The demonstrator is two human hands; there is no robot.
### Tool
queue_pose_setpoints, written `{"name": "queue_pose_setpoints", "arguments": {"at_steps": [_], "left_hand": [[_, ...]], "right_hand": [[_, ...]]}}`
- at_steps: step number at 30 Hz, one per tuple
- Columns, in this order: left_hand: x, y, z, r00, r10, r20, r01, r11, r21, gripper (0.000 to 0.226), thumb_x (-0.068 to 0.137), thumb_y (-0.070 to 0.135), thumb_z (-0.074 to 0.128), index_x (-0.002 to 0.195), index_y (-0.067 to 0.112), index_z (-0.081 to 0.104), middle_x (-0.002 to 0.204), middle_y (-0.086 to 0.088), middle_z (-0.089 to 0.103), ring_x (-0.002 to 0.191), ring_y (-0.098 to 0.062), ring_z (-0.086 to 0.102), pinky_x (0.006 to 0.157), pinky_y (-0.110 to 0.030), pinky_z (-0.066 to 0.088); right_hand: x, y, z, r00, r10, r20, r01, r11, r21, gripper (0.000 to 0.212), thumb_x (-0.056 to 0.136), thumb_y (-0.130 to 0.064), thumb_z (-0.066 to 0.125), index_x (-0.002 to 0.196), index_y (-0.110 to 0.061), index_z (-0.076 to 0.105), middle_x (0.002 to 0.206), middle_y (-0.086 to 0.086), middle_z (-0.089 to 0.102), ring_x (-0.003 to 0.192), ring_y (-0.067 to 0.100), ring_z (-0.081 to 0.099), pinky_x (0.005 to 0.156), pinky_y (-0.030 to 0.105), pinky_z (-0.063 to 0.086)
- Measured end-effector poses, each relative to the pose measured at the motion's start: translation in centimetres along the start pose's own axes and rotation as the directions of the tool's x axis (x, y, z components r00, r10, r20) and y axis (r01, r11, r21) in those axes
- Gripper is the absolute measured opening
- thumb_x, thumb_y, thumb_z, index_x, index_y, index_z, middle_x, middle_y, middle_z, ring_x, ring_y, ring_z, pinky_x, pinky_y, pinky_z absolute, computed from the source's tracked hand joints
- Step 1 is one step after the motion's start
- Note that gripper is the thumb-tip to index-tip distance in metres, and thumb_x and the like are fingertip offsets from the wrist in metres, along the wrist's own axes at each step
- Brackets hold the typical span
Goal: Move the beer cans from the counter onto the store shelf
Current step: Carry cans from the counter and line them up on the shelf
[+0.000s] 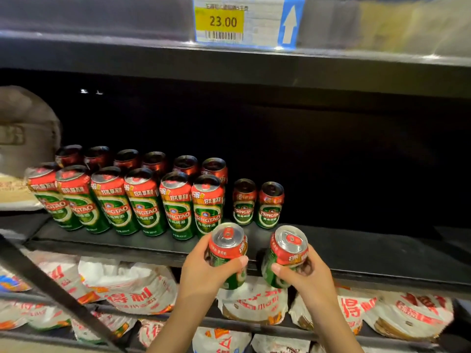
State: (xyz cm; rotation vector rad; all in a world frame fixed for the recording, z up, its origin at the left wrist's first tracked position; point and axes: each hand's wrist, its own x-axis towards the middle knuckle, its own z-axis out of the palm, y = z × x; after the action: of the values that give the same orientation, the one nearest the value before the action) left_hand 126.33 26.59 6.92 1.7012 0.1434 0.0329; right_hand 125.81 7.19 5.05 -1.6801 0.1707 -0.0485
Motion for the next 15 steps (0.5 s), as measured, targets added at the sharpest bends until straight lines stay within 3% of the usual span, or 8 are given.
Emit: {"name": "queue_pose_setpoints", "arguments": {"at_steps": [6, 11, 15], "left_hand": [[2.8, 0.1, 2.2, 0.999, 0.031, -0.006, -0.031, 0.999, -0.004, 0.056, 0.061, 0.022, 0.085, 0.103, 0.043, 0.054, 0.102, 0.02, 0.063, 0.096, 0.007, 0.056, 0.073, -0.009, 0.04], [5.0, -0.7, 3.8, 0.999, 0.034, -0.04, -0.033, 0.999, 0.01, 0.062, 0.056, 0.028, 0.088, 0.105, 0.04, 0.051, 0.11, 0.015, 0.061, 0.109, -0.006, 0.054, 0.098, -0.033, 0.044], [5.9, -1.4, 4.5, 0.997, 0.03, -0.065, -0.029, 0.999, 0.028, 0.068, 0.047, 0.041, 0.085, 0.104, 0.037, 0.049, 0.113, 0.013, 0.059, 0.113, -0.008, 0.053, 0.102, -0.035, 0.041]], "right_hand": [[3.6, 0.2, 0.0, 0.999, -0.035, 0.013, 0.036, 0.999, -0.012, 0.061, 0.066, -0.009, 0.082, 0.12, -0.024, 0.057, 0.108, -0.007, 0.068, 0.096, 0.001, 0.063, 0.069, 0.011, 0.05], [5.9, 0.7, -0.3, 0.999, -0.04, 0.027, 0.041, 0.999, -0.013, 0.062, 0.066, -0.011, 0.083, 0.121, -0.024, 0.057, 0.108, -0.007, 0.068, 0.097, 0.004, 0.064, 0.069, 0.011, 0.05], [7.1, 1.2, -0.5, 0.998, -0.049, 0.043, 0.049, 0.999, -0.01, 0.063, 0.066, -0.01, 0.083, 0.122, -0.022, 0.057, 0.108, -0.007, 0.068, 0.093, -0.001, 0.064, 0.07, 0.007, 0.049]]}}
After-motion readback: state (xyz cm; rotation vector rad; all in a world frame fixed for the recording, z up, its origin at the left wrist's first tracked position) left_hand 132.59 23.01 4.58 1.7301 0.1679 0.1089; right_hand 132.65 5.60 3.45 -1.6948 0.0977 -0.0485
